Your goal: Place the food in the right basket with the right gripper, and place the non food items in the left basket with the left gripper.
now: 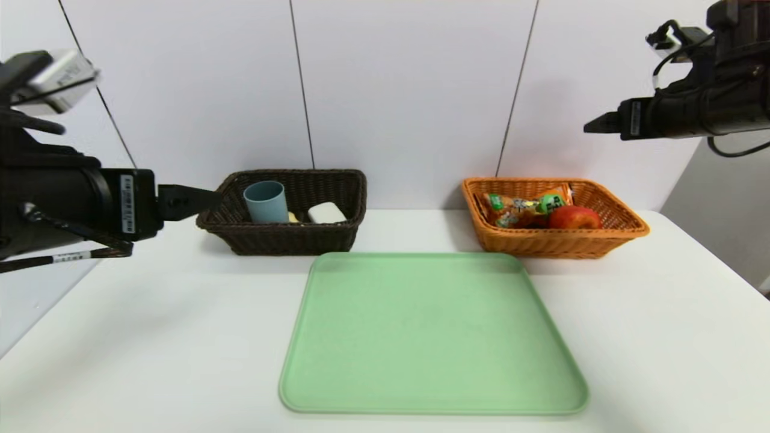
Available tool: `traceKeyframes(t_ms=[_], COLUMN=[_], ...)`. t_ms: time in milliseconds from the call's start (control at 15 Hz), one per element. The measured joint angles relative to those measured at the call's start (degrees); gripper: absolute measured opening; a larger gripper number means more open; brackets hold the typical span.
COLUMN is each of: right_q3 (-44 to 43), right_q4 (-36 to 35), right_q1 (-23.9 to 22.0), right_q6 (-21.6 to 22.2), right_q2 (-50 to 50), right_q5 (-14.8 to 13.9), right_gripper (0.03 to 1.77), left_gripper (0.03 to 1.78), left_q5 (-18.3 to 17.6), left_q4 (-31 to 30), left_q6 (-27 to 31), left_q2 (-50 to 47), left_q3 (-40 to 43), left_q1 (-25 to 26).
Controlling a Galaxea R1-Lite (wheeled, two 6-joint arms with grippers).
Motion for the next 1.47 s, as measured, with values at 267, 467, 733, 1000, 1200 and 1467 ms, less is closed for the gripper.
traceKeyframes(t_ms=[267,467,733,1000,1200,1467], right_q3=[17.2,36.0,58.8,73.3,81.3,91.1], right_q4=[-4.9,-9.2,-16.4,-18.1,-17.7,-22.3], right_q1=[0.3,0.4,0.3,0.0,-0.1,-0.5], right_q6=[-1.7,-1.6,-1.4,-1.9,-3.3,-7.7], right_q2=[-14.6,-28.0,-49.7,-71.5,-86.7,-100.3], right_q5=[0.4,-1.4,-4.5,-5.2,-5.0,-4.5], right_gripper=[1.68,1.69,1.69,1.69,1.69,1.69], left_gripper=[1.69,1.69,1.69,1.69,1.69,1.69], left_q5=[2.2,2.4,2.5,2.2,1.0,-1.0], left_q4=[2.3,3.0,5.9,6.7,6.7,0.1], left_q6=[0.0,0.0,-0.1,0.1,2.3,5.1], left_q2=[-4.3,-11.3,-23.3,-36.0,-46.6,-54.3], left_q3=[-0.2,6.7,16.2,24.8,29.6,37.3], left_q1=[11.3,19.3,23.9,26.8,27.2,27.4])
